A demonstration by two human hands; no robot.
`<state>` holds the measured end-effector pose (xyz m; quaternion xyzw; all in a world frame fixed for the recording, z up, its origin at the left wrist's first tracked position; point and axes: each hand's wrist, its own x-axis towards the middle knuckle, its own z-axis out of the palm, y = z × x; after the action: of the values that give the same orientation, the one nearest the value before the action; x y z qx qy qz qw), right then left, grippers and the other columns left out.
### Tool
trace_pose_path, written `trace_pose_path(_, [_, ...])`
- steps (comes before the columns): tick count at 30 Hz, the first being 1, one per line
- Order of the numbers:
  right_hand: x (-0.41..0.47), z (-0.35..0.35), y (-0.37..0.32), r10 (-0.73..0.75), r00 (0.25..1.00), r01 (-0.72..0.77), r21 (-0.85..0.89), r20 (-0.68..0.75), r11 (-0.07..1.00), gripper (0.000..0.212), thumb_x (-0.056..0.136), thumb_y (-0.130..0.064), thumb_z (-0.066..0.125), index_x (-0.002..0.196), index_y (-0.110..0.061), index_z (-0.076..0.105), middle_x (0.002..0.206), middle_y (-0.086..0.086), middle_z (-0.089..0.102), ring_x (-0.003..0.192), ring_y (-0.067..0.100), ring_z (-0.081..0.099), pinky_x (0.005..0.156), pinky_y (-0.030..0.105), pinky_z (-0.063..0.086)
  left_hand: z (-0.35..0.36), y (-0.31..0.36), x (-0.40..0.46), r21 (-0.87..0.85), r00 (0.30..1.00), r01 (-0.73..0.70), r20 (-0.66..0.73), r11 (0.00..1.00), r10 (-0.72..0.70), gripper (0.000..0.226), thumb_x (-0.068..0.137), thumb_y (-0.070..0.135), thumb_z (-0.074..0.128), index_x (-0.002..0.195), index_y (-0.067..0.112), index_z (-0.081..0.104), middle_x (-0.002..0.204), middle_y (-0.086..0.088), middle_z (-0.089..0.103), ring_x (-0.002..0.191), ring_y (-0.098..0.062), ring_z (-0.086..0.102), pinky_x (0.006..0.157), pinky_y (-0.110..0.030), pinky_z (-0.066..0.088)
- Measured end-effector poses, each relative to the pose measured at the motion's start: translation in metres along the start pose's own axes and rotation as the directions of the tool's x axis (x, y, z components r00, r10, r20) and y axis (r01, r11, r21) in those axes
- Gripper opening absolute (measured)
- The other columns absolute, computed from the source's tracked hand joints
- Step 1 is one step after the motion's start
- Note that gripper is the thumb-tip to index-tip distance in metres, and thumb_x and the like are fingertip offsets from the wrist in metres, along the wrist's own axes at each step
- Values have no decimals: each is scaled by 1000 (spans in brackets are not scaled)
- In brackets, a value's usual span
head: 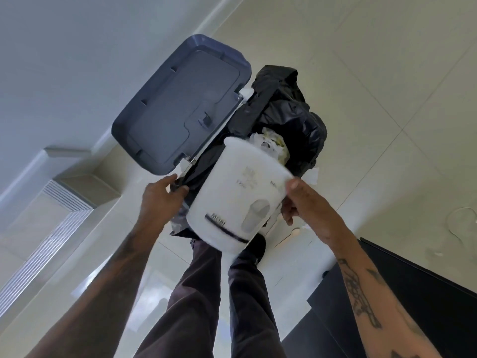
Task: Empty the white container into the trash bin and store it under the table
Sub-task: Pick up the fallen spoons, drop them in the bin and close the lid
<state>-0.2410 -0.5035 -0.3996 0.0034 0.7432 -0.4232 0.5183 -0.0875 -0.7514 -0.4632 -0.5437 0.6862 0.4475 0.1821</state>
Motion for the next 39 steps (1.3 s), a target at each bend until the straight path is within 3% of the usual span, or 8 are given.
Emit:
trace_pose_path(3, [-26,-2,-10,-212,976,185,-345,-43,920,65,65,-85,57,86,-24,60,83,6,58,68,10,60,64,26,54,-32,22,-21,-158,992,-123,-60,980,115,36,86,62,57,108,38,72,109,12,72,86,-8,68,68,-17,45])
trace_pose_path(6, [-51,4,-11,-328,945,279,-476,-21,834,55,67,-80,64,93,-31,61,107,-7,44,96,3,56,77,19,55,-42,52,-54,-419,948,-75,252,905,195,53,76,83,52,109,46,69,116,18,71,106,0,67,80,-28,54])
trace_pose_path(11, [-74,6,-2,-408,909,348,-386,-84,855,49,66,-69,76,101,-39,60,150,-17,28,131,4,41,94,25,51,-14,72,-90,-476,908,-160,274,865,318,35,100,32,54,134,41,60,126,14,67,117,-11,63,100,-47,54])
trace_pose_path(20, [-111,-74,48,-265,929,254,-74,-258,964,115,52,-56,91,141,-67,18,142,-44,38,121,-13,54,84,-1,45,60,118,-134,-493,821,-319,282,809,496,46,99,19,54,143,32,50,139,10,61,131,-13,56,108,-49,48])
trace_pose_path(27, [-112,-208,159,-162,884,155,-51,-439,987,119,56,-37,93,147,-59,19,132,-43,45,102,-23,59,75,-7,42,229,202,-148,-286,700,-486,438,826,564,62,99,0,41,121,52,64,94,-11,70,91,-21,63,98,-60,50])
trace_pose_path(31, [-52,-282,269,-78,852,66,-41,-517,997,120,63,-22,94,151,-52,18,129,-41,45,88,-28,59,67,-8,41,377,205,-103,-177,750,-416,488,892,447,51,90,8,44,135,23,63,79,-6,67,85,-26,72,90,-46,60])
trace_pose_path(36, [52,-338,396,-27,835,-60,-140,-550,988,120,68,-19,91,158,-29,13,152,-3,44,77,-18,59,69,-11,36,537,178,-18,-65,750,-397,552,916,364,62,84,-6,48,141,15,56,84,-11,62,85,-26,67,88,-49,60])
trace_pose_path(39, [108,-357,444,-25,856,-98,-209,-517,973,118,69,-21,89,159,-23,14,156,4,42,101,13,70,98,15,35,594,168,24,36,745,-430,579,902,331,70,74,-5,54,142,11,55,110,-18,72,101,-34,72,88,-46,61])
